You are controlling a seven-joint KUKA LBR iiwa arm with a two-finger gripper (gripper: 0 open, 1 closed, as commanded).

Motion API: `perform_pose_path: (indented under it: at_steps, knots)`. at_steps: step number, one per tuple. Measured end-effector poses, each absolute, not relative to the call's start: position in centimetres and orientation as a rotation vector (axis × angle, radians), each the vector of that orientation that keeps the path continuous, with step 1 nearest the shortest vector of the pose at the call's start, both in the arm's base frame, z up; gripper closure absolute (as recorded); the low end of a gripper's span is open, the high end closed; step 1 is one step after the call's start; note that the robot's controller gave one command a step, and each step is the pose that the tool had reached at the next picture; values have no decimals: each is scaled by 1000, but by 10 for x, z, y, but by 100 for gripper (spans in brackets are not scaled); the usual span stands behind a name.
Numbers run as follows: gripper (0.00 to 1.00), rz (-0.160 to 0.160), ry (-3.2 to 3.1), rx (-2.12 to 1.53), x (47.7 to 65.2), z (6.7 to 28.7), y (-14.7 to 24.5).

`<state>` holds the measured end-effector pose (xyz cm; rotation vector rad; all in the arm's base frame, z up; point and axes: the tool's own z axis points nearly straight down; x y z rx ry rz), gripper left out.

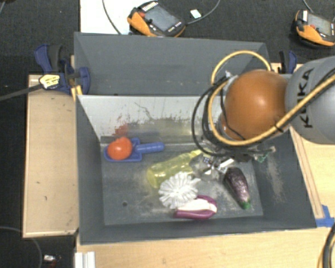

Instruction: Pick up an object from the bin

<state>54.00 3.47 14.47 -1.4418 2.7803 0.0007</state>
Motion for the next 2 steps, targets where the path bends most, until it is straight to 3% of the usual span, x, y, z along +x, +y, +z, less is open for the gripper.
perform_pose_path:
  at_steps: [1,2]
  knots:
    - [100,1,2742,-1510,537,144,29]
    - [100,-1,2665,-1634,550,162,29]
